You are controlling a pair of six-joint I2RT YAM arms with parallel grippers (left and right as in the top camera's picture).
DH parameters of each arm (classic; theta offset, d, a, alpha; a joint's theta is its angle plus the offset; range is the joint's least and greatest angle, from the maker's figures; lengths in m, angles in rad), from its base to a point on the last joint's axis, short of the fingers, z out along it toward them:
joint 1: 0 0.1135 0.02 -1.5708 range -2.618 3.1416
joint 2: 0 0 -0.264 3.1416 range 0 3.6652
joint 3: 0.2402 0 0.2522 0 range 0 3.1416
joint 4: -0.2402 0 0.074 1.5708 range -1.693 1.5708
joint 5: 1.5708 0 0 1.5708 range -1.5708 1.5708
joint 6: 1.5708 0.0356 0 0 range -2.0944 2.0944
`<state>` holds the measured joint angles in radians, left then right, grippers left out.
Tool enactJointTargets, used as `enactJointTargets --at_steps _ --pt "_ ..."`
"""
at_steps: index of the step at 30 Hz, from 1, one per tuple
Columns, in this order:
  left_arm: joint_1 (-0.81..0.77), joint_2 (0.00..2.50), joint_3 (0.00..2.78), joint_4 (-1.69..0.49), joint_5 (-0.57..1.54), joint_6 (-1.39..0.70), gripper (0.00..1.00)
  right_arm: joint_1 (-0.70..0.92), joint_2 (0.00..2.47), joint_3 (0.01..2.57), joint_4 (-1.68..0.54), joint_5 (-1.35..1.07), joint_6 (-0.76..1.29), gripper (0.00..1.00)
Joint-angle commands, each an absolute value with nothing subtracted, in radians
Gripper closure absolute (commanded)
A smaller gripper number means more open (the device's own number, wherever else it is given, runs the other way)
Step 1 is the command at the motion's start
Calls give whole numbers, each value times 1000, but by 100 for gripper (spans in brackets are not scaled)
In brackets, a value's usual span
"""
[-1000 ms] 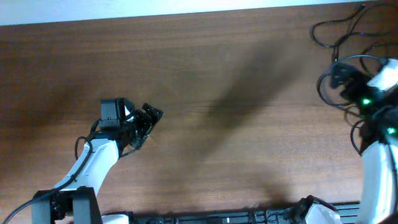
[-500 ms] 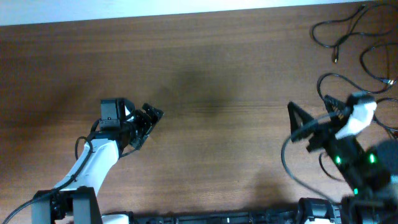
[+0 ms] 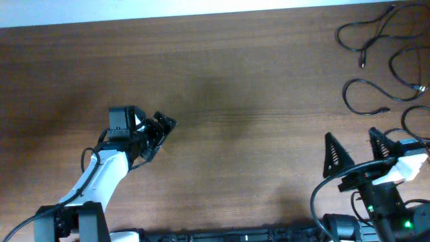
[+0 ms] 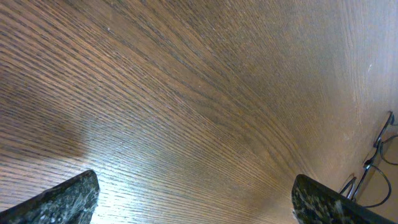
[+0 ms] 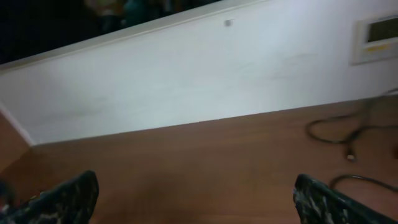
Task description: Untangle cables
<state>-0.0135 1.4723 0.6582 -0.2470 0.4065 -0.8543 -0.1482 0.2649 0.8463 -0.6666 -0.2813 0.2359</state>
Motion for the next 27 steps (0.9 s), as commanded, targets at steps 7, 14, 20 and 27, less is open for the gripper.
enactJointTargets --at_steps 7,14,20,27 --pt "-10 1464 656 -246 395 -836 1 -89 247 826 -652 -39 232 2" --pt "-10 1464 656 -245 395 -836 1 -101 107 545 -456 -40 233 1" --pt "-10 1464 656 -246 395 -836 1 -101 3 280 -219 -40 232 1" --pt "-10 1464 656 -246 395 -836 1 -101 3 68 -33 -1 232 1"
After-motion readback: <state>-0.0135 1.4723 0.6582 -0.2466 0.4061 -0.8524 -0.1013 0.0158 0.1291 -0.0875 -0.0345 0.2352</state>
